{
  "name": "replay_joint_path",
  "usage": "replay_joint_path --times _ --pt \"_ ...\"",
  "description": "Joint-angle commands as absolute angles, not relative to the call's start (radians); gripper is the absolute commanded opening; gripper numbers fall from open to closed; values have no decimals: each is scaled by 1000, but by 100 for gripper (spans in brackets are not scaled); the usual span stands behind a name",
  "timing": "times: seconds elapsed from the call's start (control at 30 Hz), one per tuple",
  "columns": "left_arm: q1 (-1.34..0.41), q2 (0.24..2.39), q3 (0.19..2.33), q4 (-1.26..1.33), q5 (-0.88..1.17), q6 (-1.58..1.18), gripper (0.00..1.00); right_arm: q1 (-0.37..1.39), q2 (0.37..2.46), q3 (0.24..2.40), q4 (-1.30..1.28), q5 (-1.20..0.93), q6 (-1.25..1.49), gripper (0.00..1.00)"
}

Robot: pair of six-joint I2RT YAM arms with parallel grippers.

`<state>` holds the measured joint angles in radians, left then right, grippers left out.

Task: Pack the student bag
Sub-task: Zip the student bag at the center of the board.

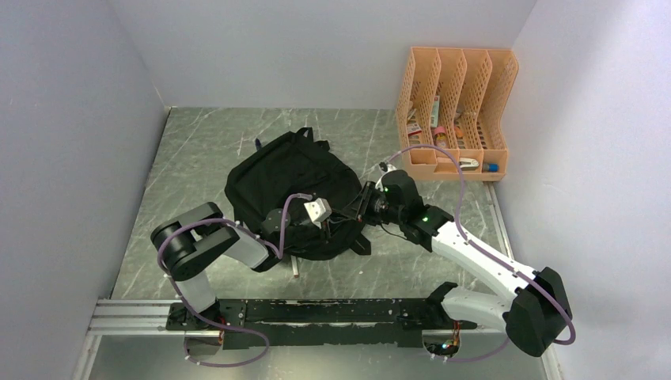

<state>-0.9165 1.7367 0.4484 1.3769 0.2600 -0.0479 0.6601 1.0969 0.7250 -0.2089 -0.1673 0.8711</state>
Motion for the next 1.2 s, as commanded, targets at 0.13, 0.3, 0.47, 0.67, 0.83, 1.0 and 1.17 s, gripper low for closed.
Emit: replay_joint_path --times 0.13,0.3,0.47,0.67,0.83,1.0,1.17 --pt "-918 1757 489 1480 256 -67 13 657 1072 777 -230 -157 857 29" --pt "-919 1746 492 1464 240 -76 7 658 1030 794 -274 -85 840 34" --pt "-918 1728 487 1457 246 -91 5 656 962 787 -357 95 848 41" --pt "-917 1725 467 1459 257 -100 5 648 995 787 -431 202 852 49" --pt "-919 1727 468 1453 265 -101 5 634 1103 807 -390 143 820 50" --pt "-920 1732 474 1445 280 -101 5 610 1194 821 -337 71 793 49" --pt "-921 1721 469 1432 278 -95 5 580 1218 795 -257 6 784 29"
